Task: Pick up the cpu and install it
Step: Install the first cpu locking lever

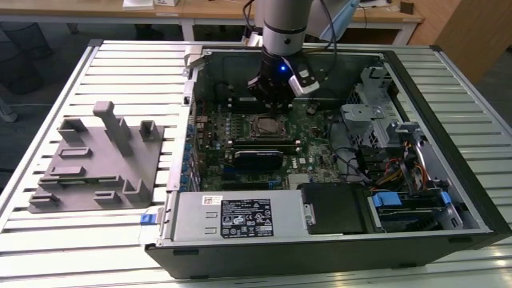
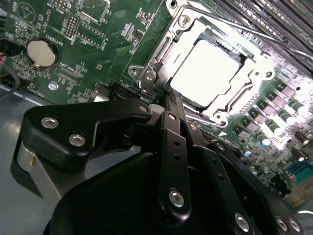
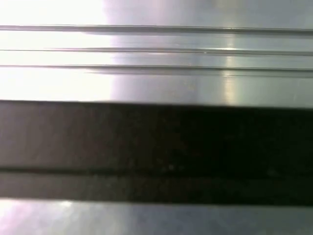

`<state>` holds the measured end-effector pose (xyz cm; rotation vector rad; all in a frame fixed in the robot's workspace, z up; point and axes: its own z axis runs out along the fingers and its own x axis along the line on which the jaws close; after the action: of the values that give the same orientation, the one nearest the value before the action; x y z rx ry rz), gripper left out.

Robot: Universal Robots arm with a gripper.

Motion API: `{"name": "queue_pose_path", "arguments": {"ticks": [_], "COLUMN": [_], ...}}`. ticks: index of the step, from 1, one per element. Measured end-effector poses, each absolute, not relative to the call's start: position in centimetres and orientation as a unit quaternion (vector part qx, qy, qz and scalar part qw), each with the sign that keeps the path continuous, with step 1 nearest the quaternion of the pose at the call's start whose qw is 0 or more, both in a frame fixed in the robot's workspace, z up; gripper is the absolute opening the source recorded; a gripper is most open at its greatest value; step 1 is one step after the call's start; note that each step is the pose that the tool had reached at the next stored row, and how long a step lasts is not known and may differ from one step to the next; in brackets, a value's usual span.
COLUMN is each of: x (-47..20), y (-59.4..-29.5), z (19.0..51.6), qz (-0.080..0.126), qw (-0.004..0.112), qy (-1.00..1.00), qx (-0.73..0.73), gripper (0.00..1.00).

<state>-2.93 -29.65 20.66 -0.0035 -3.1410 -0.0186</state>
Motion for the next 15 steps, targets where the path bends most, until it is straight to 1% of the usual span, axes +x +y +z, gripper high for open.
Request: {"name": "queue_pose_path", "arguments": {"ticks": [15], "x": [-3.55], "y": [-29.13], "z": [21.09], "qz": [-0.01], "qw": [0.0], "qy": [-1.0], "qx": [-0.001], "gripper": [0.11]}}
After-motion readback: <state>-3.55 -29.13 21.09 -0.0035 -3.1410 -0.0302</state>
